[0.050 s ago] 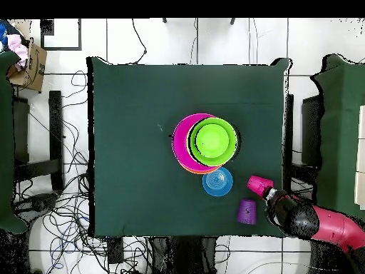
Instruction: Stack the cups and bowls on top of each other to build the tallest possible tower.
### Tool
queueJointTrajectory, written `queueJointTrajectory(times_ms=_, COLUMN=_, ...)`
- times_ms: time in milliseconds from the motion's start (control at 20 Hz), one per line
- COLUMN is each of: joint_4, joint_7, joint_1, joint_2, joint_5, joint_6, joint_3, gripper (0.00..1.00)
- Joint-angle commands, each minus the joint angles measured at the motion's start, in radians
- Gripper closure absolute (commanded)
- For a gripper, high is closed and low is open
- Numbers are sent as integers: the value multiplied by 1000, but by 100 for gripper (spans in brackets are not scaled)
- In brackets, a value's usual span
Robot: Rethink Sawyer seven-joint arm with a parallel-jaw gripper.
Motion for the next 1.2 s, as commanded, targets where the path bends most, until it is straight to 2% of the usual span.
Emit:
queueJointTrajectory(times_ms=50, joint_4=-37, joint_7=-134, joint_1=20, joint_2=98, joint_5=-107, joint_6=-10, joint_3=34, gripper=0)
queueJointTrajectory(times_ms=850, joint_4=-81, joint_7=-176, joint_1=-23, joint_2=135, joint_5=-132, joint_6=3, joint_3=57, gripper=0)
queueJointTrajectory(times_ms=1200, joint_4=-96, joint_7=-212, joint_1=-56, joint_2=147, joint_5=-130, joint_6=26, joint_3=91, gripper=0)
